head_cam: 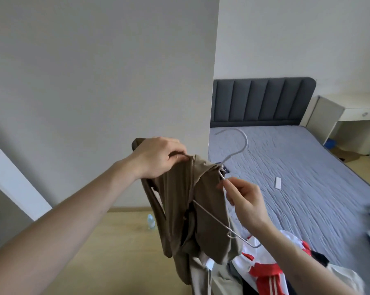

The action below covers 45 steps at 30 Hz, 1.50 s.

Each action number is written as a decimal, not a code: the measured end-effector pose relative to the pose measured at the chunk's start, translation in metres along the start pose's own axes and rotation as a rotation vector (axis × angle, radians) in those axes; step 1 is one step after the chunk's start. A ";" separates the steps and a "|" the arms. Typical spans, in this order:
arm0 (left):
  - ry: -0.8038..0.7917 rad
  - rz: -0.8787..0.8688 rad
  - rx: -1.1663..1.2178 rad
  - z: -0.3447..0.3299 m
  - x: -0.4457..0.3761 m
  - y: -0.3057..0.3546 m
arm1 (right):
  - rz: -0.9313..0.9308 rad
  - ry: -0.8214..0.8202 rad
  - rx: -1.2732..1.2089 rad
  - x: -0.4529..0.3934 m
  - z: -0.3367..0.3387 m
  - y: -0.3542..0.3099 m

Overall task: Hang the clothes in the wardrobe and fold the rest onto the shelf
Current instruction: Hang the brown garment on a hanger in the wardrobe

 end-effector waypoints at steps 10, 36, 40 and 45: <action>0.268 0.033 0.025 0.043 -0.009 -0.004 | -0.789 0.419 -0.035 0.060 0.064 0.184; 0.398 0.079 0.048 0.118 0.031 -0.046 | -0.580 0.184 -0.094 -0.034 -0.016 0.151; 0.339 0.113 -0.038 0.092 0.039 -0.071 | -0.498 0.393 -0.051 -0.064 0.048 0.119; 0.360 0.051 -0.173 0.078 0.042 -0.079 | -0.380 0.504 -0.091 -0.093 0.092 0.070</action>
Point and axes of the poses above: each hand's wrist, its own x-axis away from the middle knuckle, its own z-axis out of the back of the hand, y = z × x, the point moved 10 cm from there along -x, towards the middle knuckle, and after that the axes turned 13 degrees about x, right-handed, at the moved point
